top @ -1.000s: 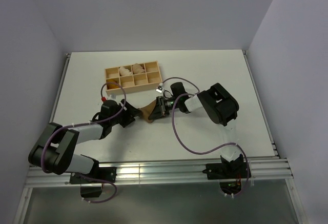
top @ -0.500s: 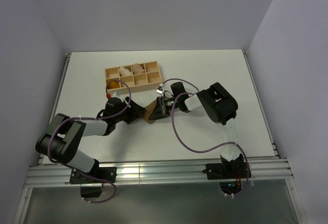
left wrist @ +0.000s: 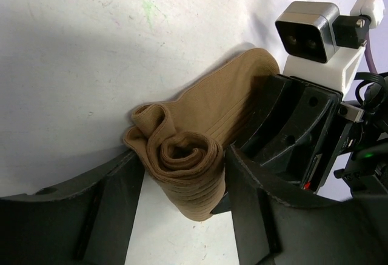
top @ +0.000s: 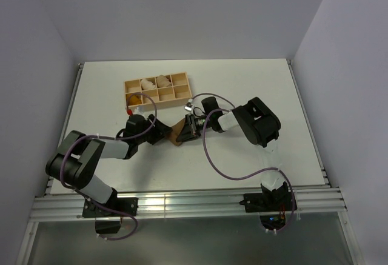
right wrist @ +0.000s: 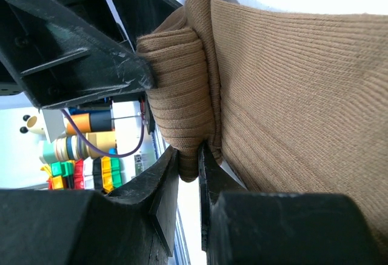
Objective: Roll the socks
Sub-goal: Roll the sock at the center of the board.
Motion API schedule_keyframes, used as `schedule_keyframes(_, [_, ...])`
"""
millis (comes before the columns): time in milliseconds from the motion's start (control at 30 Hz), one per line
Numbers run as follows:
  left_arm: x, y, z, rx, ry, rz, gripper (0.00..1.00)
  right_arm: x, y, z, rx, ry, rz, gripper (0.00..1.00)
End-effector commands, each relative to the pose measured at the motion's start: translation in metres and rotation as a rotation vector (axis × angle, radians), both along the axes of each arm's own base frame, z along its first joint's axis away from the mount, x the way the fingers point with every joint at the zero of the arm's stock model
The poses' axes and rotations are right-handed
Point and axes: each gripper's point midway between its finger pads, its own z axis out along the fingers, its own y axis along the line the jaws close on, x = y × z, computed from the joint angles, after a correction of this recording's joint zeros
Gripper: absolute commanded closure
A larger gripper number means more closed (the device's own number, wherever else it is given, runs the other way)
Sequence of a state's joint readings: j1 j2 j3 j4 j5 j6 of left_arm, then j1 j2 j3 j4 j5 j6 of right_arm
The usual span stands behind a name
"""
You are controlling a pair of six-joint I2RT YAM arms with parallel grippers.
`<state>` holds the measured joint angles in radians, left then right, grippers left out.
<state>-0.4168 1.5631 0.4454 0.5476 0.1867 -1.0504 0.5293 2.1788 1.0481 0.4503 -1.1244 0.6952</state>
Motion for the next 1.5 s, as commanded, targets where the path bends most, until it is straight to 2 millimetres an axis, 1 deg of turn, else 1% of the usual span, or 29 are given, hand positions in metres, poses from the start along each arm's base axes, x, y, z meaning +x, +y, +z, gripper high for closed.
schedule_keyframes(0, [-0.017, 0.015, -0.038, 0.111, 0.100, 0.002, 0.45, -0.009, -0.009, -0.033, -0.102, 0.088, -0.028, 0.92])
schedule_keyframes(67, [-0.018, 0.014, -0.037, 0.104, 0.101, -0.002, 0.56, -0.008, -0.010, -0.035, -0.119, 0.079, -0.032, 0.92])
schedule_keyframes(100, [-0.018, 0.014, -0.037, 0.106, 0.105, -0.001, 0.67, -0.006, -0.010, -0.036, -0.129, 0.073, -0.040, 0.90])
schedule_keyframes(200, [-0.019, 0.017, -0.037, 0.124, 0.111, 0.004, 0.79, -0.002, -0.011, -0.033, -0.146, 0.040, -0.052, 0.87])
schedule_keyframes(333, [-0.019, 0.016, -0.036, 0.131, 0.125, -0.007, 0.88, 0.007, -0.016, -0.027, -0.200, -0.054, -0.086, 0.75])
schedule_keyframes(367, [-0.019, 0.015, -0.036, 0.133, 0.127, -0.009, 0.89, 0.012, -0.016, -0.014, -0.195, -0.134, -0.086, 0.72])
schedule_keyframes(433, [-0.021, 0.015, -0.037, 0.144, 0.143, -0.014, 0.93, 0.018, -0.025, -0.012, -0.264, -0.202, -0.130, 0.62])
schedule_keyframes(467, [-0.020, 0.015, -0.037, 0.146, 0.145, -0.015, 0.93, 0.021, -0.028, 0.002, -0.268, -0.286, -0.134, 0.56])
schedule_keyframes(500, [-0.021, 0.015, -0.037, 0.153, 0.147, -0.021, 0.94, 0.025, -0.032, 0.005, -0.296, -0.329, -0.154, 0.53])
schedule_keyframes(567, [-0.022, 0.016, -0.038, 0.168, 0.165, -0.027, 0.94, 0.031, -0.045, 0.003, -0.393, -0.433, -0.185, 0.49])
schedule_keyframes(600, [-0.023, 0.016, -0.037, 0.173, 0.170, -0.031, 0.96, 0.032, -0.045, 0.017, -0.402, -0.497, -0.197, 0.45])
schedule_keyframes(633, [-0.020, 0.015, -0.037, 0.182, 0.174, -0.037, 0.96, 0.031, -0.047, 0.022, -0.423, -0.536, -0.205, 0.44])
schedule_keyframes(667, [-0.023, 0.016, -0.039, 0.192, 0.192, -0.043, 0.96, 0.036, -0.056, 0.018, -0.490, -0.603, -0.228, 0.43])
schedule_keyframes(700, [-0.023, 0.015, -0.038, 0.197, 0.190, -0.052, 0.98, 0.031, -0.052, 0.021, -0.510, -0.649, -0.216, 0.41])
schedule_keyframes(733, [-0.023, 0.015, -0.036, 0.199, 0.187, -0.054, 0.98, 0.032, -0.053, 0.033, -0.531, -0.708, -0.232, 0.40])
schedule_keyframes(767, [-0.022, 0.015, -0.035, 0.204, 0.186, -0.052, 0.98, 0.037, -0.059, 0.033, -0.600, -0.779, -0.250, 0.38])
schedule_keyframes(800, [-0.024, 0.016, -0.036, 0.213, 0.192, -0.059, 0.98, 0.037, -0.058, 0.038, -0.626, -0.830, -0.256, 0.37])
schedule_keyframes(833, [-0.023, 0.016, -0.032, 0.213, 0.184, -0.059, 0.98, 0.027, -0.047, 0.044, -0.635, -0.901, -0.220, 0.36])
schedule_keyframes(900, [-0.025, 0.018, -0.032, 0.228, 0.192, -0.064, 0.98, 0.030, -0.047, 0.051, -0.717, -0.994, -0.250, 0.35])
schedule_keyframes(933, [-0.023, 0.017, -0.030, 0.230, 0.189, -0.064, 0.98, 0.020, -0.036, 0.052, -0.723, -1.045, -0.213, 0.35])
schedule_keyframes(1000, [-0.024, 0.018, -0.029, 0.239, 0.194, -0.067, 0.98, 0.021, -0.031, 0.059, -0.771, -1.114, -0.234, 0.34])
schedule_keyframes(1067, [-0.023, 0.017, -0.027, 0.237, 0.193, -0.071, 0.98, 0.013, -0.013, 0.061, -0.784, -1.184, -0.191, 0.32])
schedule_keyframes(1133, [-0.022, 0.016, -0.026, 0.237, 0.194, -0.074, 0.98, 0.012, -0.012, 0.054, -0.862, -1.217, -0.159, 0.31])
schedule_keyframes(1167, [-0.023, 0.016, -0.027, 0.240, 0.199, -0.076, 0.98, 0.008, -0.001, 0.050, -0.876, -1.241, -0.132, 0.31])
schedule_keyframes(1233, [-0.024, 0.014, -0.027, 0.238, 0.206, -0.082, 0.98, 0.009, 0.004, 0.055, -0.925, -1.306, -0.132, 0.31])
schedule_keyframes(1267, [-0.024, 0.014, -0.027, 0.238, 0.209, -0.084, 0.98, 0.001, 0.013, 0.054, -0.922, -1.332, -0.107, 0.30])
schedule_keyframes(1367, [-0.025, 0.013, -0.028, 0.240, 0.215, -0.088, 0.98, -0.005, 0.026, 0.051, -0.939, -1.373, -0.072, 0.30])
schedule_keyframes(1400, [-0.025, 0.013, -0.028, 0.239, 0.215, -0.090, 0.98, -0.004, 0.026, 0.043, -0.963, -1.376, -0.051, 0.30])
schedule_keyframes(1467, [-0.025, 0.012, -0.028, 0.237, 0.214, -0.093, 0.98, -0.002, 0.028, 0.042, -0.990, -1.404, -0.043, 0.30])
